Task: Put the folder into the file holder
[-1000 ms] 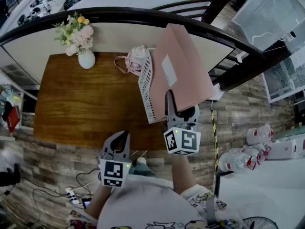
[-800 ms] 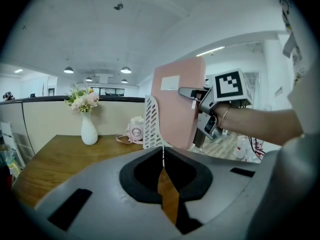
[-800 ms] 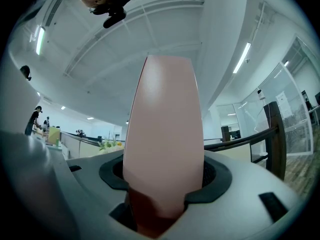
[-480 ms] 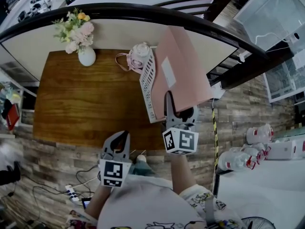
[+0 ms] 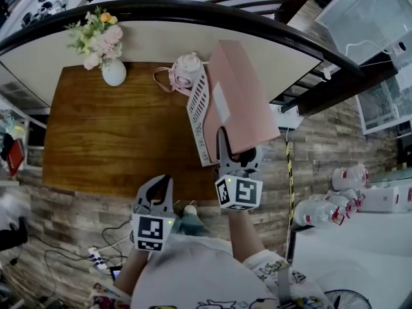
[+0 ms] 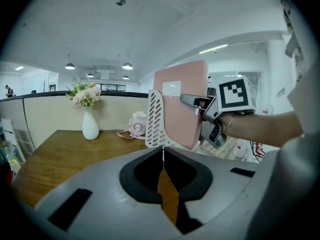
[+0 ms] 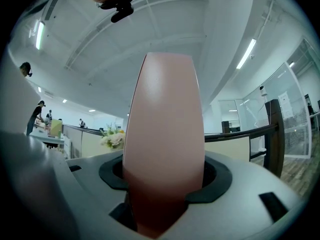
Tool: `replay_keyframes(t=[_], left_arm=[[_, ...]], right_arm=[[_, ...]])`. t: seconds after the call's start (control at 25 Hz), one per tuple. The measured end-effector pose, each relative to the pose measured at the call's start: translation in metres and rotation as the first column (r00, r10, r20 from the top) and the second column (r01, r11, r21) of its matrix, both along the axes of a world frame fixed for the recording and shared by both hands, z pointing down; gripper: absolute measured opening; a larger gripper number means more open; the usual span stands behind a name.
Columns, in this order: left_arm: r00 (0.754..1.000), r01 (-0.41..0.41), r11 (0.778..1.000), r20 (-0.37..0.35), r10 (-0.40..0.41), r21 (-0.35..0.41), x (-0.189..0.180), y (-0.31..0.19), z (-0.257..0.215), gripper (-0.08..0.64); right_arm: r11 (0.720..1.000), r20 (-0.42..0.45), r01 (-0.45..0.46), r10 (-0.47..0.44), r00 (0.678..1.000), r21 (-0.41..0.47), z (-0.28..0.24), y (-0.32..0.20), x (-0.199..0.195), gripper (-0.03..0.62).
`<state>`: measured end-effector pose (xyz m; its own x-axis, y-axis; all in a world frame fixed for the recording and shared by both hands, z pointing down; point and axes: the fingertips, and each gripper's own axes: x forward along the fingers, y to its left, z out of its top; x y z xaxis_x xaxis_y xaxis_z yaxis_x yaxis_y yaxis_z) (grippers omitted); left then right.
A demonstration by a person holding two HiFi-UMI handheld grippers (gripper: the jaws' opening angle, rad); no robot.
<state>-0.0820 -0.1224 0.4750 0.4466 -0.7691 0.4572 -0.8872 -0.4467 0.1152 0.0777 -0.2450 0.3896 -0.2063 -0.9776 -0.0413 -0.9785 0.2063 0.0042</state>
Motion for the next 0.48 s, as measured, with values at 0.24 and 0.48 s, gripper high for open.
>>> replay_keyframes(t=[0.24, 0.48], left_arm=[[1.000, -0.009, 1.000, -0.001, 0.009, -0.004, 0.002, -0.002, 0.002, 0.011], [1.000, -0.012, 1.000, -0.003, 0.012, -0.010, 0.004, 0.000, 0.005, 0.011]], right_arm=[[0.999, -0.020, -0.002, 0.001, 1.000, -0.033, 0.011, 0.005, -0.001, 0.272], [0.999, -0.031, 0.010, -0.012, 0.999, -0.053, 0.025, 0.013, -0.001, 0.272]])
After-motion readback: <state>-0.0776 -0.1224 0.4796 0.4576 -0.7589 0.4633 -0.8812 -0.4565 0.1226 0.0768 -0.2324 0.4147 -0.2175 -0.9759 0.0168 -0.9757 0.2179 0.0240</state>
